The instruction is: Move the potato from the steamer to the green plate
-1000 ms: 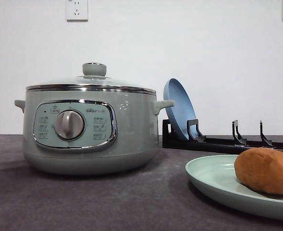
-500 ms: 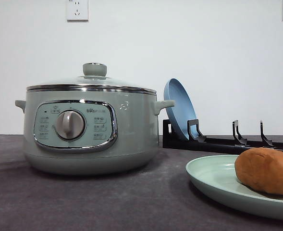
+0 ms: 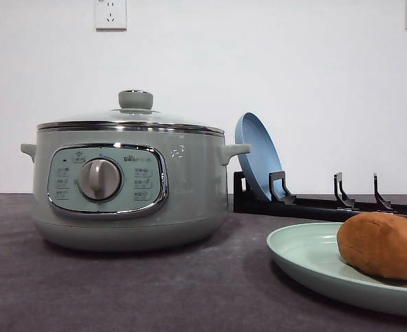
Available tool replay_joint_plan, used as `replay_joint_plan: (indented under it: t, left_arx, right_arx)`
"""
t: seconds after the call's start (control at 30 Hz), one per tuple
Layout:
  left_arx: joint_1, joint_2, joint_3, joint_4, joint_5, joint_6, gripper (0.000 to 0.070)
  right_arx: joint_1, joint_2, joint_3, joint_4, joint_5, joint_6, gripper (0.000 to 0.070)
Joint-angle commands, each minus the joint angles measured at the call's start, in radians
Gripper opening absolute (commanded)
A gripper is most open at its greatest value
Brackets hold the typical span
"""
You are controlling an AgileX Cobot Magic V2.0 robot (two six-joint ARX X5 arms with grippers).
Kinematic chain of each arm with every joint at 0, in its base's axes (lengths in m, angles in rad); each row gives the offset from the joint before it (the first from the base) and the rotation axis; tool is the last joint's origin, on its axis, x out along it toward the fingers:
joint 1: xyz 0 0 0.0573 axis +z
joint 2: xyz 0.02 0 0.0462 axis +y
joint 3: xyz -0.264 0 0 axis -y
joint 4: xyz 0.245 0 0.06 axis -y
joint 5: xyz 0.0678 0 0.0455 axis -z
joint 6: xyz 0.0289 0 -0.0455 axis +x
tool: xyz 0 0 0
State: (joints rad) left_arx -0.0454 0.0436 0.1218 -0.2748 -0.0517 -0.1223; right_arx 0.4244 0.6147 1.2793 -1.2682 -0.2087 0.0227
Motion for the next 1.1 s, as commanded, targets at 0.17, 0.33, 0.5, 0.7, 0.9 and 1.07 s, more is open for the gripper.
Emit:
replay_joint_plan:
  t: [0.17, 0.33, 0.5, 0.7, 0.9, 1.07]
  left_arx:
    - [0.004, -0.041, -0.074, 0.043, -0.005, 0.001, 0.0000]
    - [0.004, -0.041, -0.093, 0.046, -0.005, 0.006, 0.0000]
    - [0.004, -0.041, -0.110, 0.088, -0.005, 0.005, 0.0000]
    - [0.004, -0.040, -0.110, 0.088, -0.005, 0.005, 0.0000]
    - [0.004, -0.040, -0.110, 0.088, -0.005, 0.005, 0.0000]
    - [0.004, -0.040, -0.110, 0.088, -0.005, 0.005, 0.0000]
  right_arx:
    - [0.004, 0.003, 0.010, 0.007, -0.001, 0.006, 0.0019]
    - [0.004, 0.003, 0.010, 0.008, -0.001, 0.006, 0.0019]
    - [0.004, 0.003, 0.010, 0.008, -0.001, 0.006, 0.0019]
    - [0.004, 0.003, 0.010, 0.008, -0.001, 0.006, 0.0019]
    - [0.004, 0.003, 0.010, 0.008, -0.001, 0.006, 0.0019]
    - [0.004, 0.003, 0.010, 0.008, -0.001, 0.006, 0.0019]
